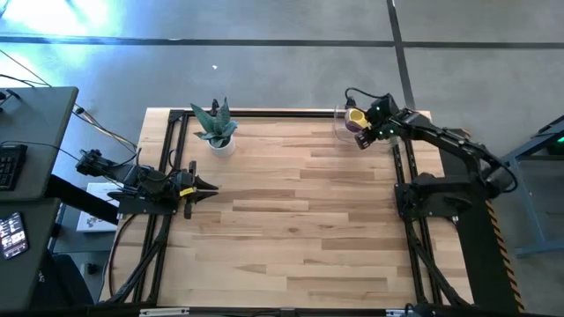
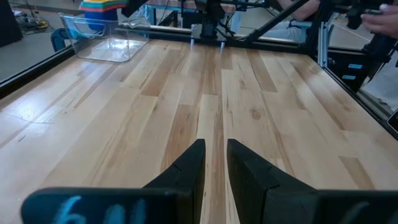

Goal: Nest measuring cups in basket
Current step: Put the nested measuring cups into the transparent bin

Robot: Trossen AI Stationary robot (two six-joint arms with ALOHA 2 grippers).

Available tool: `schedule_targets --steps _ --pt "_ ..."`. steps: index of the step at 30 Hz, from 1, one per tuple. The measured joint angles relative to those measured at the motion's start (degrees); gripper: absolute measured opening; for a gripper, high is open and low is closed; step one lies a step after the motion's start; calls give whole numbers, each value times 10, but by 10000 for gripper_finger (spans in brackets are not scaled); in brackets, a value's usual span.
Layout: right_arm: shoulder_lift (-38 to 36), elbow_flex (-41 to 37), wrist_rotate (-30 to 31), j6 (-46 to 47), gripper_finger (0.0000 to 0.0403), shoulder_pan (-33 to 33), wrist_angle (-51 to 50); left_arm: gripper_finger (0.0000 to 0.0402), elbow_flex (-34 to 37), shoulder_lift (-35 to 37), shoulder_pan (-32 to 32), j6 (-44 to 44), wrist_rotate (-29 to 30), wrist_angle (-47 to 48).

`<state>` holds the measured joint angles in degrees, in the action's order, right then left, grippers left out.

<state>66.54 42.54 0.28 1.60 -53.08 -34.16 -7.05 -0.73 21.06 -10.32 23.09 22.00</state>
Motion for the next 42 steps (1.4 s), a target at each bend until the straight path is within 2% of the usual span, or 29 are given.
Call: schedule_targets --steps 9,17,20,27,35,42 --pt "92 0 -16 -32 122 -11 38 58 0 0 0 0 0 0" --pt "125 2 -12 -36 122 -11 40 58 0 0 0 0 0 0" --pt "128 2 -5 -36 125 -12 40 58 0 0 0 0 0 0" --pt "128 2 -8 -36 180 -21 39 58 0 0 0 0 0 0" --pt "117 2 -8 -47 189 -21 39 58 0 0 0 0 0 0" --pt "58 2 -10 -42 190 -21 37 58 0 0 0 0 0 0"
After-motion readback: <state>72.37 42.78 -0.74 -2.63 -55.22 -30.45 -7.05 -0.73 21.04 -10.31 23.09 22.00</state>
